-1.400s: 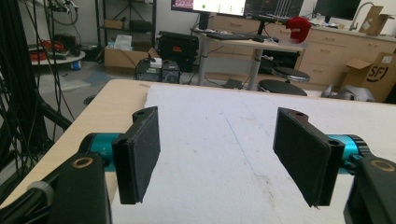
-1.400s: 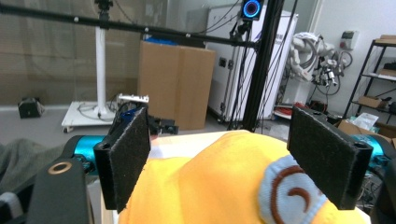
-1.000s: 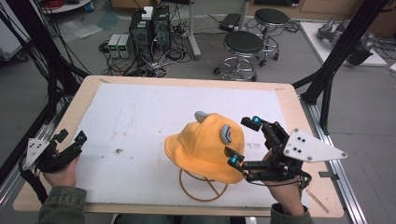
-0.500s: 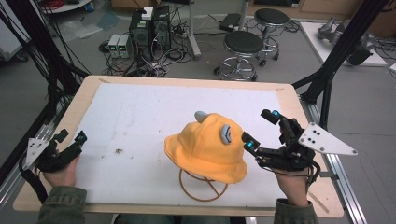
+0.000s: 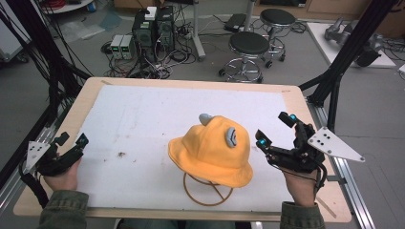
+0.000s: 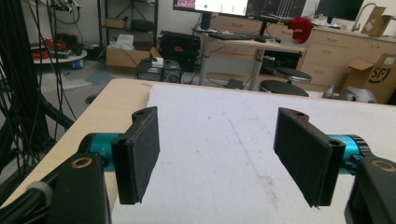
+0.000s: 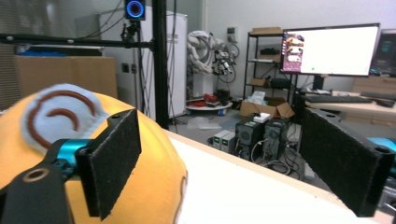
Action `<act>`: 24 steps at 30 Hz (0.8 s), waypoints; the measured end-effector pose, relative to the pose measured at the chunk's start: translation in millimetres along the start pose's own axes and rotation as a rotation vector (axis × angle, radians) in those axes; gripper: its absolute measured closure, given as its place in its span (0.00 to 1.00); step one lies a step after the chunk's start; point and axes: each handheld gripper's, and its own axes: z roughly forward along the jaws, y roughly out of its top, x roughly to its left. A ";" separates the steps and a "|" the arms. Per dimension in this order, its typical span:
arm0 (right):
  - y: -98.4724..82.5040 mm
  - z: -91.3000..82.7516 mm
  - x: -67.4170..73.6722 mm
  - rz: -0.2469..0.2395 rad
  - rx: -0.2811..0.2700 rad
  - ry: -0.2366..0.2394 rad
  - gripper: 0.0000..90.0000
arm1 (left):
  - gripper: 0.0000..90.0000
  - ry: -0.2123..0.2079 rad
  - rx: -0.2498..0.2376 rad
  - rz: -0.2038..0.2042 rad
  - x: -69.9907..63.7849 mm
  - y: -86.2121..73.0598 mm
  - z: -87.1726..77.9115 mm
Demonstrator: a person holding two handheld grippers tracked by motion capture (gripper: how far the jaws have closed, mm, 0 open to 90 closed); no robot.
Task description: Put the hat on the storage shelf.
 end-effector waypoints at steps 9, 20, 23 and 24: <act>-22.5 -4.7 -10.4 0.039 0.024 -0.141 0.13 | 0.35 0.002 0.001 -0.004 1.2 -0.4 1.1; -50.8 -10.2 -23.1 0.038 0.066 -0.291 0.12 | 0.35 0.001 -0.005 -0.003 0.8 -0.2 2.0; -63.0 -11.9 -28.0 0.049 0.084 -0.315 0.12 | 0.35 0.002 -0.004 -0.002 0.9 -0.1 2.0; -67.4 -12.6 -29.3 0.057 0.095 -0.322 0.12 | 0.35 0.001 -0.006 -0.003 0.8 -0.1 2.1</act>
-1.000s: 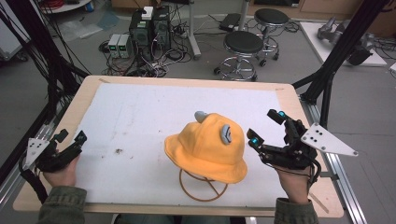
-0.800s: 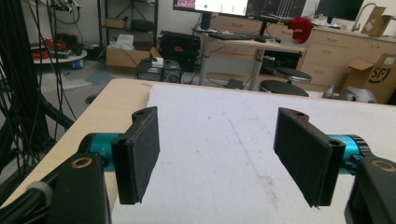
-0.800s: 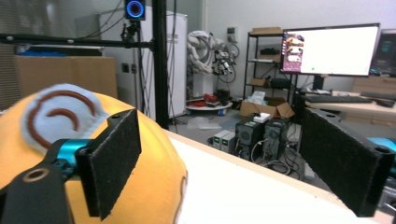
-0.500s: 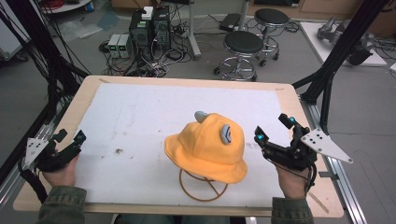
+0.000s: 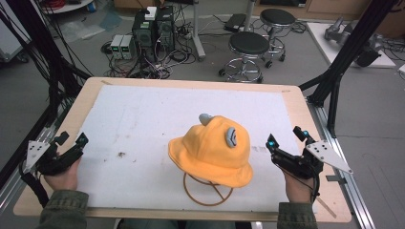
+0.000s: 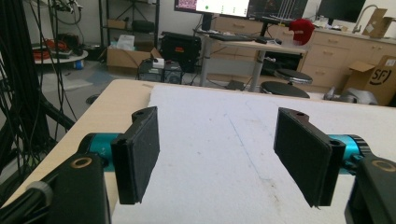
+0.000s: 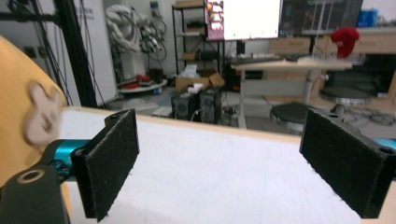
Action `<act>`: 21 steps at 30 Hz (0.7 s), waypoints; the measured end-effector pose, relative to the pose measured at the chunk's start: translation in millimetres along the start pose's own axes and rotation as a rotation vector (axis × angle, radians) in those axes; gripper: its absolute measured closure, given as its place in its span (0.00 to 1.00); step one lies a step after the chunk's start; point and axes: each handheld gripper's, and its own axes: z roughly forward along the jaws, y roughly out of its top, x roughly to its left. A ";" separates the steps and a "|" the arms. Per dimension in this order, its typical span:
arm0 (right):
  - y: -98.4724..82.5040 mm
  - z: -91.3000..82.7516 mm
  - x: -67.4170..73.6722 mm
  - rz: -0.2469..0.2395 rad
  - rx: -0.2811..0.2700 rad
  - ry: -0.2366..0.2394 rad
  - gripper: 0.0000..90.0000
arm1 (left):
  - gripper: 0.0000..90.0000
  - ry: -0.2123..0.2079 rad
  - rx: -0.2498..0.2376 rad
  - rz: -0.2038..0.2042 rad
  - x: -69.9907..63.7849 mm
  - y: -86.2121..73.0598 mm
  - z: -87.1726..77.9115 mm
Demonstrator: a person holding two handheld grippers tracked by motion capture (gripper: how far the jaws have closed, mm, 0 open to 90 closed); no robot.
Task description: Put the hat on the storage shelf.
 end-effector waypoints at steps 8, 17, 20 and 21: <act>-29.7 1.0 -10.6 0.016 0.048 -0.076 0.12 | 0.35 -0.002 0.003 0.004 -0.5 0.0 0.3; -48.9 5.3 -11.6 0.024 0.086 -0.102 0.12 | 0.35 -0.010 0.008 0.007 -1.8 -0.4 0.4; -52.6 8.2 -9.2 0.011 0.102 -0.097 0.12 | 0.35 -0.013 0.007 0.007 -2.3 -0.6 0.9; -52.6 8.2 -9.2 0.011 0.102 -0.097 0.12 | 0.35 -0.014 0.007 0.007 -2.3 -0.6 1.1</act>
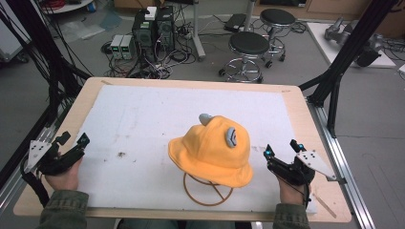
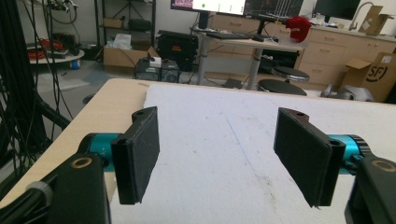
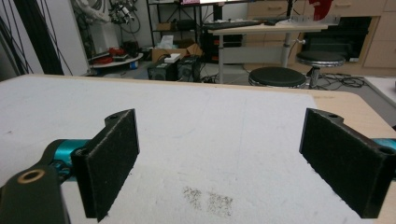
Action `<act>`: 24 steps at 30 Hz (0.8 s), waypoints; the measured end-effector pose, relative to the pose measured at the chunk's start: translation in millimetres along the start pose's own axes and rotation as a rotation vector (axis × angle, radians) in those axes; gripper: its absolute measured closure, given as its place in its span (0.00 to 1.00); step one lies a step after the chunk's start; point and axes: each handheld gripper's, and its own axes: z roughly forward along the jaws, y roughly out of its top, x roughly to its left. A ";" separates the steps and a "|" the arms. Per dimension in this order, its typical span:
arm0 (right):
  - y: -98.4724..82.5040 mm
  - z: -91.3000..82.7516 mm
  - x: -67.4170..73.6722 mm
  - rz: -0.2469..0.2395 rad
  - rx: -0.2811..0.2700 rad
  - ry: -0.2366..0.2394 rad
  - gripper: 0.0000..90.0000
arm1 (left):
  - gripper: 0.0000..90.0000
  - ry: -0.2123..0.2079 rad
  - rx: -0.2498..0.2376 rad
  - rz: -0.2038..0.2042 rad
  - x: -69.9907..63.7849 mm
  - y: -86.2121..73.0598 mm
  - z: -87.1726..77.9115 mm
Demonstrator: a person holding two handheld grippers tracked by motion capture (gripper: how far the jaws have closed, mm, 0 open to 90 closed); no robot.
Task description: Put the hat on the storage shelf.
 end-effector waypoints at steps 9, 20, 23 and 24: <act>-0.3 -0.4 -0.1 -0.003 -0.008 -0.002 0.12 | 0.35 -0.002 0.001 0.001 -0.1 -0.1 0.1; -1.4 1.2 0.0 -0.002 0.001 0.006 0.12 | 0.35 -0.004 0.005 0.001 0.2 -0.4 0.6; -1.2 0.9 -0.1 -0.001 -0.003 0.002 0.12 | 0.35 -0.004 0.007 0.002 0.2 -0.4 0.6; -1.2 0.9 -0.1 -0.001 -0.003 0.002 0.12 | 0.35 -0.005 0.005 0.002 0.1 -0.4 0.6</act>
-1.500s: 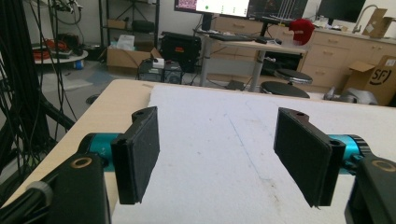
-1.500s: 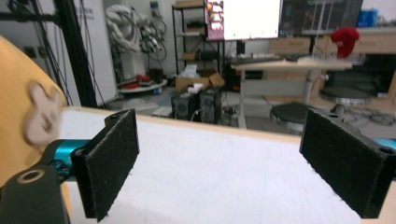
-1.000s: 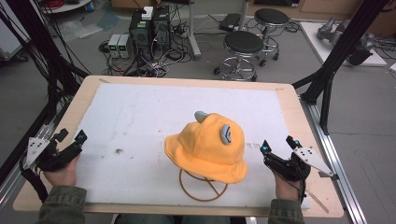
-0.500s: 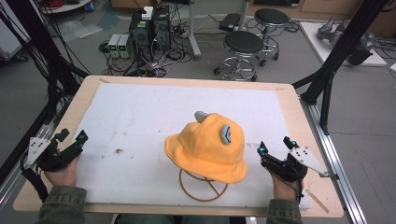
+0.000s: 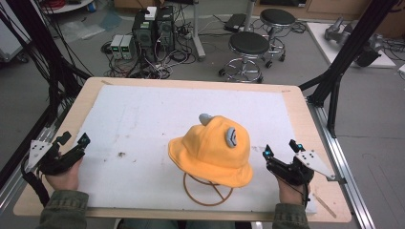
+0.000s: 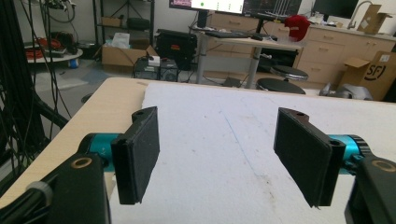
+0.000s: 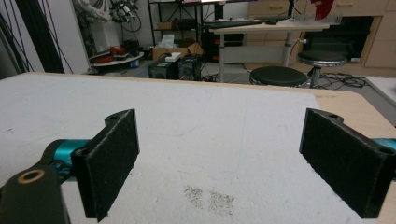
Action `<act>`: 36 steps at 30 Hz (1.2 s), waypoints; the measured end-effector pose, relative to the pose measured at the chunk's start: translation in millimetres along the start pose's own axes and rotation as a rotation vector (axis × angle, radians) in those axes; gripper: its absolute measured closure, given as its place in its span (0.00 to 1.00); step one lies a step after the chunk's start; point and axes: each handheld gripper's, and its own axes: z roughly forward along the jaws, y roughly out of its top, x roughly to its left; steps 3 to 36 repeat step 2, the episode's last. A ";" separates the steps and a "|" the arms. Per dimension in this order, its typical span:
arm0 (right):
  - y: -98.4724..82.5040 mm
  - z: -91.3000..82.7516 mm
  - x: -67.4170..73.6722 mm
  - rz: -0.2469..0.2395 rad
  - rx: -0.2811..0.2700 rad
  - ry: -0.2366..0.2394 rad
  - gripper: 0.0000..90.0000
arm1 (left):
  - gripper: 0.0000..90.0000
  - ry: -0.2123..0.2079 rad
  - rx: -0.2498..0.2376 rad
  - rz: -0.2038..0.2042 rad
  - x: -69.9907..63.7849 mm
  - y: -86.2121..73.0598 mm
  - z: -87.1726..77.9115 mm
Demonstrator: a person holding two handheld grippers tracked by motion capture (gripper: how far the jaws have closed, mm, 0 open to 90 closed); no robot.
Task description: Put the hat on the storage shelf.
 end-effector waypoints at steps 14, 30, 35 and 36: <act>-0.1 0.1 -0.4 -0.001 -0.001 -0.003 0.12 | 0.35 0.001 0.000 0.001 0.0 0.0 -0.1; -0.1 0.1 -0.4 -0.001 -0.001 -0.003 0.12 | 0.35 0.001 0.000 0.001 0.0 0.0 -0.1; -0.1 0.1 -0.4 -0.001 -0.001 -0.003 0.12 | 0.35 0.001 0.000 0.001 0.0 0.0 -0.1; -0.1 0.1 -0.4 -0.001 -0.001 -0.003 0.12 | 0.35 0.001 0.000 0.001 0.0 0.0 -0.1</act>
